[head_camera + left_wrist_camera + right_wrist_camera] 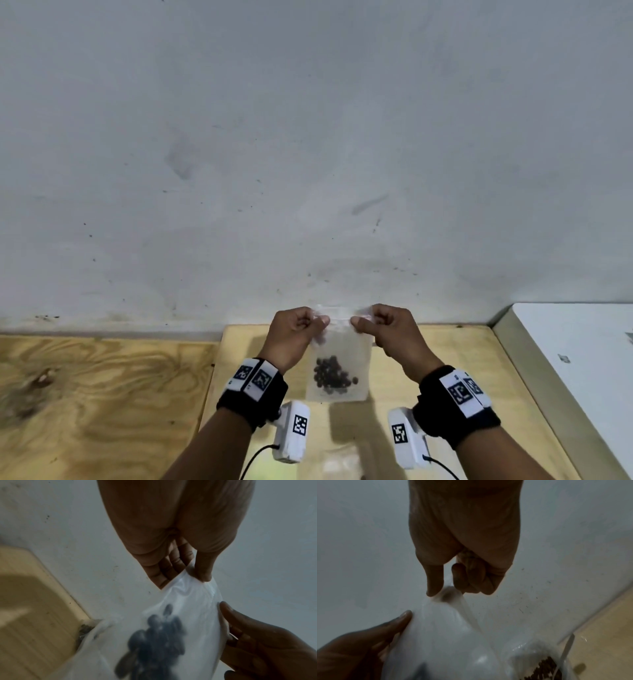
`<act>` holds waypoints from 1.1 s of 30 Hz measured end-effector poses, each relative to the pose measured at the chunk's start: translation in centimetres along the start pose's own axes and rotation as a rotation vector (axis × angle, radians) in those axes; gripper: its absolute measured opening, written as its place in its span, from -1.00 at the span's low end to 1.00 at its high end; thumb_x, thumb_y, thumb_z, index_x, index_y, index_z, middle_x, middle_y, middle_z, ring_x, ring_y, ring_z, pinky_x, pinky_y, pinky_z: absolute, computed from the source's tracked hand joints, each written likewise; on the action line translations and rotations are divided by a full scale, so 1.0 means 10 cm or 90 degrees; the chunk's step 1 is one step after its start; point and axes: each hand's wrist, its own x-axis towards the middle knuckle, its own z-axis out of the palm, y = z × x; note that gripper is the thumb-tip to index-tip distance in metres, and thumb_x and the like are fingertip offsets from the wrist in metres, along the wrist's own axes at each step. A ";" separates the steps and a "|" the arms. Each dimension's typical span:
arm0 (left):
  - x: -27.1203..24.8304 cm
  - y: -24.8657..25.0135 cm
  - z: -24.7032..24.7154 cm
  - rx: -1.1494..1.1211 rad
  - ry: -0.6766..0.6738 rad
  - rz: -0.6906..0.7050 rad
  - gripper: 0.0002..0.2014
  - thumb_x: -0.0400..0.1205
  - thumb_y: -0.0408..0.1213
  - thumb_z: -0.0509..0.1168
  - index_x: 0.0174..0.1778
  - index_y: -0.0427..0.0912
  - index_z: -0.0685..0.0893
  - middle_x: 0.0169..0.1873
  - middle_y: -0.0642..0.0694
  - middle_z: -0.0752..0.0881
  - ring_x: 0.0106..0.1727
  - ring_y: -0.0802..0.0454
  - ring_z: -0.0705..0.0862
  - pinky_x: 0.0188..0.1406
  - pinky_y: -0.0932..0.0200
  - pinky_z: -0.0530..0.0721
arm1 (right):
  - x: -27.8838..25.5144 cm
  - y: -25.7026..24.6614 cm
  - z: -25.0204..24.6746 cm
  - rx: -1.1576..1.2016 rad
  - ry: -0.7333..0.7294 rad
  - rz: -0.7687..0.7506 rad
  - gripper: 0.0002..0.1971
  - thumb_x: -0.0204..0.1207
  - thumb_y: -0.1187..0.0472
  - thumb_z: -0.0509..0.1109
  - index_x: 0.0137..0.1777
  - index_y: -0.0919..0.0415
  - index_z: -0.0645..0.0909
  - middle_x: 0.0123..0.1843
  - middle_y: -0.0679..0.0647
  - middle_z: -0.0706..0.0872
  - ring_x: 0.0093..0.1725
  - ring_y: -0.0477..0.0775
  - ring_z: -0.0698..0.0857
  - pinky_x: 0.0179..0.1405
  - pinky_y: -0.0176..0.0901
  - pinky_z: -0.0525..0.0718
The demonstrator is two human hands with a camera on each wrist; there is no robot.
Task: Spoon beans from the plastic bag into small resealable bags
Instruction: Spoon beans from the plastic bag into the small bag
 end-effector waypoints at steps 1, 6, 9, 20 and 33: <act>-0.03 -0.01 -0.01 -0.004 -0.003 -0.004 -0.74 0.56 -0.37 0.46 -0.21 -0.58 0.66 -0.41 -0.29 0.77 -0.42 0.01 0.73 -0.33 0.36 0.59 | -0.03 0.03 0.01 0.010 -0.010 0.017 -0.82 0.46 0.31 0.60 -0.32 0.21 0.68 -0.53 -0.12 0.57 -0.57 -0.19 0.48 -0.56 -0.38 0.42; -0.14 -0.06 -0.04 -0.022 -0.022 -0.017 -0.70 0.56 -0.40 0.46 -0.22 -0.63 0.59 -0.41 -0.25 0.73 -0.41 0.05 0.71 -0.29 0.36 0.59 | -0.15 0.07 0.04 0.011 -0.015 0.048 -0.68 0.46 0.23 0.60 -0.45 0.14 0.58 -0.32 0.16 0.56 -0.57 -0.12 0.31 -0.60 -0.31 0.23; -0.21 -0.05 -0.05 -0.031 -0.019 -0.020 -0.77 0.59 -0.37 0.43 -0.33 -0.43 0.67 -0.36 -0.28 0.76 -0.30 0.11 0.74 -0.23 0.38 0.61 | -0.22 0.09 0.03 0.030 -0.006 0.056 -0.62 0.46 0.22 0.60 -0.54 0.06 0.58 -0.36 0.12 0.60 -0.56 -0.08 0.27 -0.58 -0.28 0.18; -0.45 -0.10 0.25 -0.099 0.074 -0.081 -0.84 0.64 -0.33 0.38 -0.20 -0.29 0.80 -0.26 -0.22 0.75 -0.27 -0.07 0.67 -0.19 0.07 0.68 | -0.54 0.24 -0.22 0.049 0.050 0.069 -0.82 0.55 0.14 0.54 -0.10 0.19 0.60 -0.32 0.12 0.80 -0.61 -0.09 0.34 -0.64 -0.33 0.30; -1.65 -1.37 0.57 0.005 0.099 -0.362 -0.34 0.37 -0.75 0.36 0.29 -0.04 0.55 -0.22 -0.26 0.71 -0.37 -0.17 0.69 -0.44 0.05 0.74 | -1.47 1.91 -0.26 -0.147 -0.055 0.237 -0.77 0.42 0.43 0.55 -0.05 0.08 0.76 -0.21 0.02 0.67 -0.29 -0.02 0.67 -0.30 -0.27 0.62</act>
